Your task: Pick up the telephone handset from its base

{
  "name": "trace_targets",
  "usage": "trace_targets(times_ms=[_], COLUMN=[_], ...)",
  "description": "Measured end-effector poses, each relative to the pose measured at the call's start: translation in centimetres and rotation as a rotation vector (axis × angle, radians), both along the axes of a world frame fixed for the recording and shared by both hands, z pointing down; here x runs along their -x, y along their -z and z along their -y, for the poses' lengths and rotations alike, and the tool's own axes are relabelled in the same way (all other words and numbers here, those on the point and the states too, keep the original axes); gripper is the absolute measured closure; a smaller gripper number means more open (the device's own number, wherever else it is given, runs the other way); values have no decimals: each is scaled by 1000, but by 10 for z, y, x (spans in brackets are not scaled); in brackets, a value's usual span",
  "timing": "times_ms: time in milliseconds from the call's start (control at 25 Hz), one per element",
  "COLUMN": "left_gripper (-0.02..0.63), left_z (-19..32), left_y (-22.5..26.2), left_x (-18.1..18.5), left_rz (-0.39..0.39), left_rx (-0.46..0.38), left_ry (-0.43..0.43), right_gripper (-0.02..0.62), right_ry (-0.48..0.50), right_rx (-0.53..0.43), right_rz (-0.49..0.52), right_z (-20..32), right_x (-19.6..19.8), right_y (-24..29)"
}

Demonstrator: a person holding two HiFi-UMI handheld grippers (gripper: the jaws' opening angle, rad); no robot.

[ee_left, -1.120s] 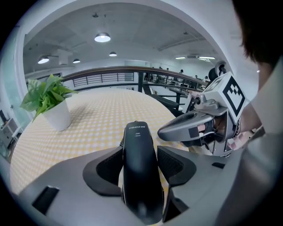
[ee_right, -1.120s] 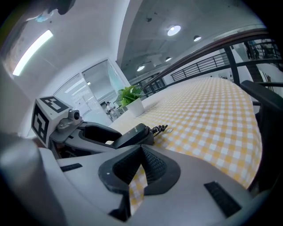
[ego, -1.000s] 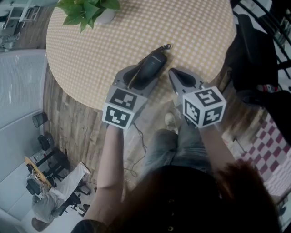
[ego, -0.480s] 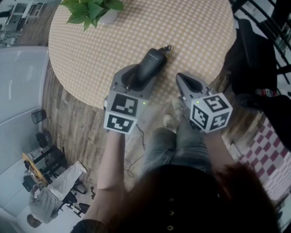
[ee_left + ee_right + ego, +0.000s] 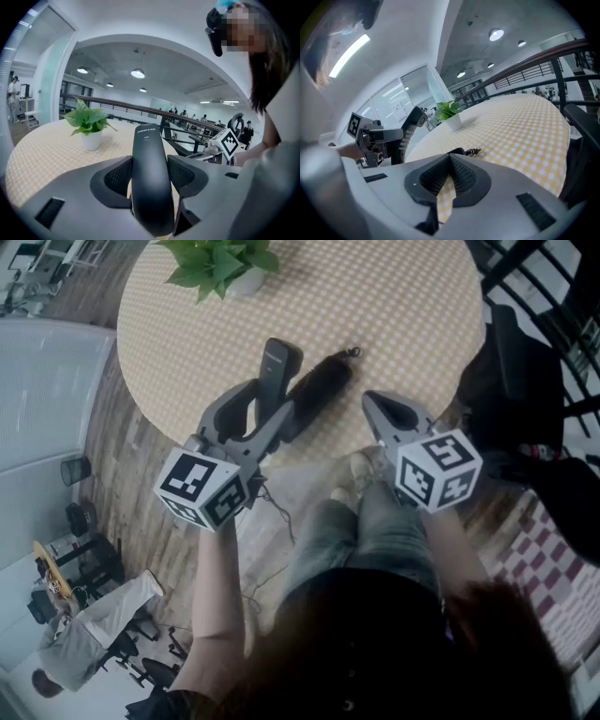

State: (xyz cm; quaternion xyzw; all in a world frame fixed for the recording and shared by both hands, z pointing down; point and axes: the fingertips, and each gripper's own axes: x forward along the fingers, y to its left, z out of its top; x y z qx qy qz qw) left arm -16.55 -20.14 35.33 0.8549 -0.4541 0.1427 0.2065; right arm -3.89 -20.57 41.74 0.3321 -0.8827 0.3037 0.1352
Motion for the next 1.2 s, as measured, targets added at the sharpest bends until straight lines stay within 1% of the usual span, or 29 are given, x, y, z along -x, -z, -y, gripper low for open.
trace_targets(times_ms=[80,160,280,360,480,520,640,680,840,1000,1200], left_gripper=[362,362,360,360,360,360,361,361,362,362,362], left_z=[-11,-21,-31,-36,-46,-48,-58,-63,-80,-90,-103], left_y=[14,25,32,31,42,51,78,84,97,112,120], left_x=[2,6,8,7,9,7,0,-1,4,9,11], left_rz=[-37,-79,-130,-144,-144,-164,-256,-267,-249,-268,-271], left_rx=[-33,-49,-66,-92,-160,-181,-234,-249,-293,-353,-392], left_ry=[21,49,67,76,88,89,90,94,115,144,178], right_gripper=[586,586,586,587,588,588,588,588,588,588,588], right_ry=[21,44,75,88,103,110,127,131,134,133,136], right_rx=[-29,-51,-78,-101,-147,-169,-228,-241,-272,-312,-364], right_rz=[8,14,21,27,34,32,22,24,32,29,37], right_z=[-4,-11,-24,-31,-39,-39,-43,-46,-65,-74,-83], right_x=[5,12,21,24,31,33,37,38,40,46,51], right_y=[14,26,37,40,60,70,97,103,120,137,154])
